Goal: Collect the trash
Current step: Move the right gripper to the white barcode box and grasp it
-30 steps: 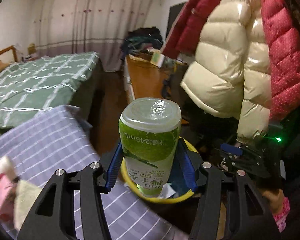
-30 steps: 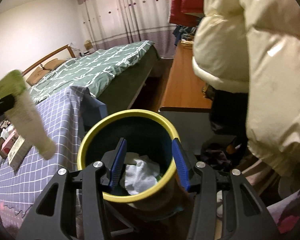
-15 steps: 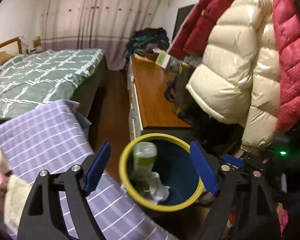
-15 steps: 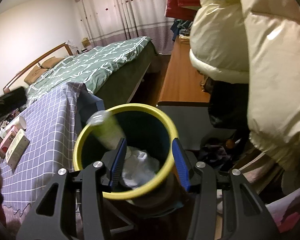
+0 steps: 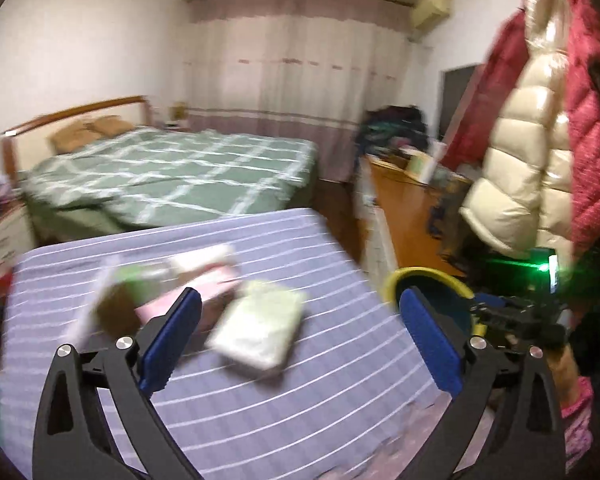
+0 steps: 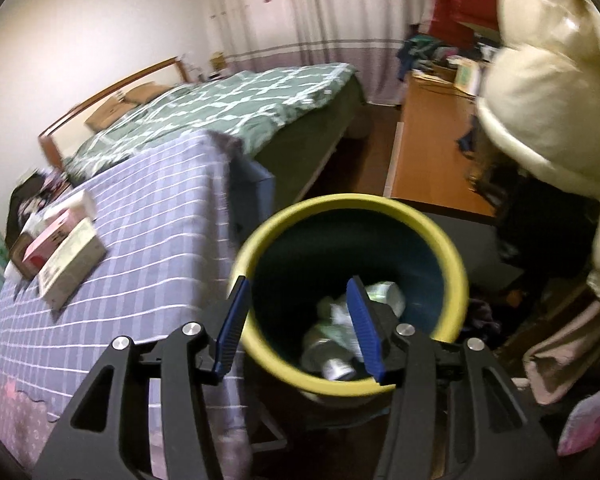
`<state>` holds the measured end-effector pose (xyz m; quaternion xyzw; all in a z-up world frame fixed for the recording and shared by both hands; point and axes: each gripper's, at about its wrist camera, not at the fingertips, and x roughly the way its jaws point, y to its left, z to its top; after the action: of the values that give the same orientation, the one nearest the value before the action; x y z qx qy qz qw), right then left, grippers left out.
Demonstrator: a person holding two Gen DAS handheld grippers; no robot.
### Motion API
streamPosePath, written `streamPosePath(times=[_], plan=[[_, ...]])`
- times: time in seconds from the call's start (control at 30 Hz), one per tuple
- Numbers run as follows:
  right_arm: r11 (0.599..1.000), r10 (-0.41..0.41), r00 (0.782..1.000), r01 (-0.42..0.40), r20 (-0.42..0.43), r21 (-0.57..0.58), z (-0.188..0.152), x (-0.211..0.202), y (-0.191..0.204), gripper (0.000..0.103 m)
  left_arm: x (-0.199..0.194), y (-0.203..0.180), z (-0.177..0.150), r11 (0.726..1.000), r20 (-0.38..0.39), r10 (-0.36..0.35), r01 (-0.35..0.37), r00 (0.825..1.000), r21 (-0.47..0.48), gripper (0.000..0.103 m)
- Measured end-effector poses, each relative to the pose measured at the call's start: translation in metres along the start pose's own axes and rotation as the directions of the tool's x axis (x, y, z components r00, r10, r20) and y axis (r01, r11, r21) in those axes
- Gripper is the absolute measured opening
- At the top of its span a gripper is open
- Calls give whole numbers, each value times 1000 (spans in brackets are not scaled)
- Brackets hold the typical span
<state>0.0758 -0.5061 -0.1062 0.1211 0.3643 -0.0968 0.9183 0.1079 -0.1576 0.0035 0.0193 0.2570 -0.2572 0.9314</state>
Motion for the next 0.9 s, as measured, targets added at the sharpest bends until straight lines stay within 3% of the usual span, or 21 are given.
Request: streamPosePath(times=[0.2,0.4,0.53,0.67,0.9], plan=[[990,94,995,-95,-20,-99,8,10,78,49,-57,72,-30,981,35,173,-169,984,-99,98],[947,188,979,-201,-75,-249,6,22,179,56,-80,121,-50,960,37,205,-193,978,-202,98],[919,183,973,-221,-144,-327,-2,42,231,56,-85,142,-62,955,35,198,-184,980,-230,98],[919,147,975,-198,-168,-342,-10,55,252,60,-81,149,-68,955,24,177,-166,984,-245,98],[920,121,977,-178,-178,-350,-14,59,249,60,-73,151,-71,956,18,158,-148,987,-252,98]])
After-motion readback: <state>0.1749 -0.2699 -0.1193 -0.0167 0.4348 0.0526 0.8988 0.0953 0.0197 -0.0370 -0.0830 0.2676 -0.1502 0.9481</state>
